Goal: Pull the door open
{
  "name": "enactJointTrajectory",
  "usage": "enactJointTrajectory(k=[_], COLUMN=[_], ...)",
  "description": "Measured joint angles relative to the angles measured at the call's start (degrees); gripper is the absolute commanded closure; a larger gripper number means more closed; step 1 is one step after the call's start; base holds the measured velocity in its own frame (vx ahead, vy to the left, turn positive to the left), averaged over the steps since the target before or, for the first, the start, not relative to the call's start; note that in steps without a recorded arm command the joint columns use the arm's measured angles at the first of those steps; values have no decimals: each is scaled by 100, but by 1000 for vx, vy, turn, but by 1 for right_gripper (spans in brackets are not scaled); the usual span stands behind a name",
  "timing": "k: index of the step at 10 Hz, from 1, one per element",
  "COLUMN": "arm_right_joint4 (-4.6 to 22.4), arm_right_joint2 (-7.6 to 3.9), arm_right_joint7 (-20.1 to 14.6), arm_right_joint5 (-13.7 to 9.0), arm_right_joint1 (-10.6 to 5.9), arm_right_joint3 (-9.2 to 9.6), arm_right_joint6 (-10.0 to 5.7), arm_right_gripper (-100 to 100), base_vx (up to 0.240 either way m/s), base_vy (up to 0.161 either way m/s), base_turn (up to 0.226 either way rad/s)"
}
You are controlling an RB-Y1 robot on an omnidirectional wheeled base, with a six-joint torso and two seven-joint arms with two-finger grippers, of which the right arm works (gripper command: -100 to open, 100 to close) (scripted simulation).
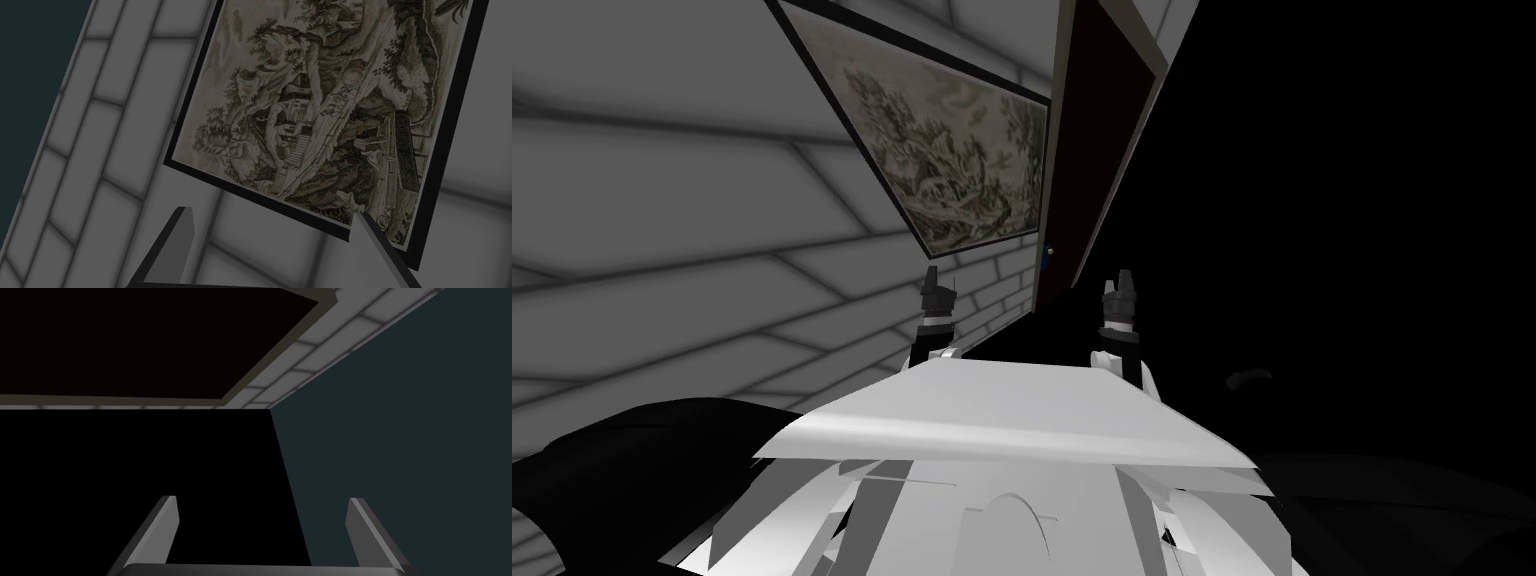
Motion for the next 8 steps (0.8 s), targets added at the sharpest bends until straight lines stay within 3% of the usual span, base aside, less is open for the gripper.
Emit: enactJointTrajectory(k=[1, 8], arm_right_joint4=[164, 930], arm_right_joint2=[-51, -271], arm_right_joint7=[112, 743], arm_right_joint5=[75, 543], arm_right_joint1=[-114, -469], arm_right_joint3=[-8, 64], arm_right_joint6=[16, 17], arm_right_gripper=[-100, -100], base_vx=[105, 94], base_vy=[-71, -67], base_turn=[94, 91])
